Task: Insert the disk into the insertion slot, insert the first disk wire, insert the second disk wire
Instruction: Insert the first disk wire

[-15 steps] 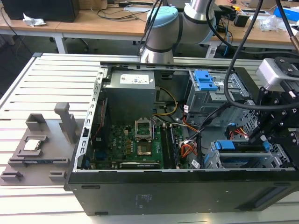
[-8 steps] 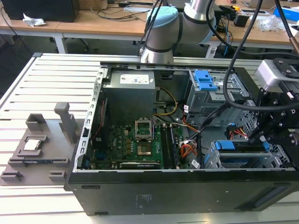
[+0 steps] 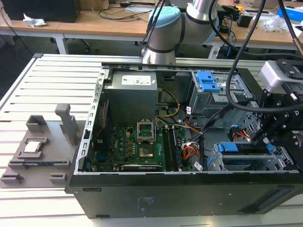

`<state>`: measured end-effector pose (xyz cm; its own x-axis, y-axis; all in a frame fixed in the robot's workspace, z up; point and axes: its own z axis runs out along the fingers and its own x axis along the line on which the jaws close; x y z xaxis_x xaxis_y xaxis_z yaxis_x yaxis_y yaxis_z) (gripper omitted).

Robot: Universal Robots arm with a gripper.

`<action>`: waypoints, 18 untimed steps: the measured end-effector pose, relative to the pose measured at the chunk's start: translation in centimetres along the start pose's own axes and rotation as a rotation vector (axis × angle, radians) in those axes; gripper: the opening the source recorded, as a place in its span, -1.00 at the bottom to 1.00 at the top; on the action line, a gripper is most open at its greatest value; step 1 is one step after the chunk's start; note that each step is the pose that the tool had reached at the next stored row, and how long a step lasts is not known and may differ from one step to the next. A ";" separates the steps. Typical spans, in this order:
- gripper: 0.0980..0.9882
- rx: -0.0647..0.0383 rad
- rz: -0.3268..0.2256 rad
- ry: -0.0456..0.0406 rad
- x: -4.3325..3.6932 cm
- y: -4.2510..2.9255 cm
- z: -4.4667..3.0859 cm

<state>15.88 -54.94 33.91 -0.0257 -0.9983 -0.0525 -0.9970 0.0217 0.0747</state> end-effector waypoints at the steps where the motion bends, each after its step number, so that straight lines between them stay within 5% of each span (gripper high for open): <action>1: -0.83 0.000 0.000 -0.0011 -0.01 0.01 -0.11; 18: -0.83 0.000 0.009 -0.0003 -0.05 0.01 0.03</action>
<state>15.87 -54.89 33.88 -0.0342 -0.9981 -0.0522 -0.9967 0.0303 0.0747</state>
